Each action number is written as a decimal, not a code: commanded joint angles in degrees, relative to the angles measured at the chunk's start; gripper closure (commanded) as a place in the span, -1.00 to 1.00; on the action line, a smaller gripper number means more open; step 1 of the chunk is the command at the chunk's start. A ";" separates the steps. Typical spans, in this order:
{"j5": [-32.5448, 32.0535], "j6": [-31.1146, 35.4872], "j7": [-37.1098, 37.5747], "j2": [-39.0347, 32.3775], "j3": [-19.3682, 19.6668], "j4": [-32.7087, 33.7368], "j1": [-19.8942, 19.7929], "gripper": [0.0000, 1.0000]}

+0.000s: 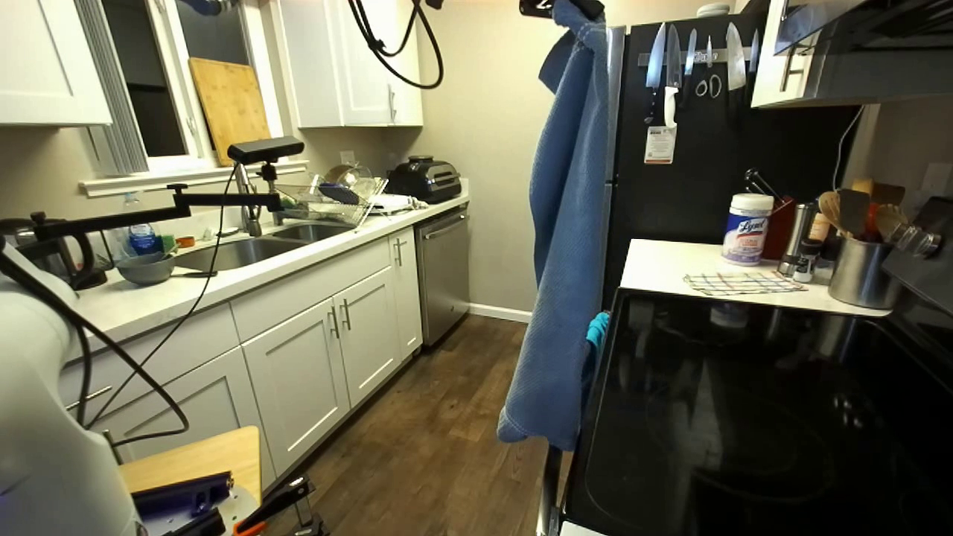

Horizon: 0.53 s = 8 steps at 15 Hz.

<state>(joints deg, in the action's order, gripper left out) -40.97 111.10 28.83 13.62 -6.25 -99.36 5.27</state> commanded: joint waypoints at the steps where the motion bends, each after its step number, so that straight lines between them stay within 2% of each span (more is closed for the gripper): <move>1: 0.43 -1.11 0.56 -0.79 -1.63 1.85 -1.39 0.97; 8: 4.56 -0.13 4.10 -3.48 -0.77 5.07 -1.92 0.97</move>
<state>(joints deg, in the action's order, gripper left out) -38.68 111.09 31.23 11.10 -6.68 -96.41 4.72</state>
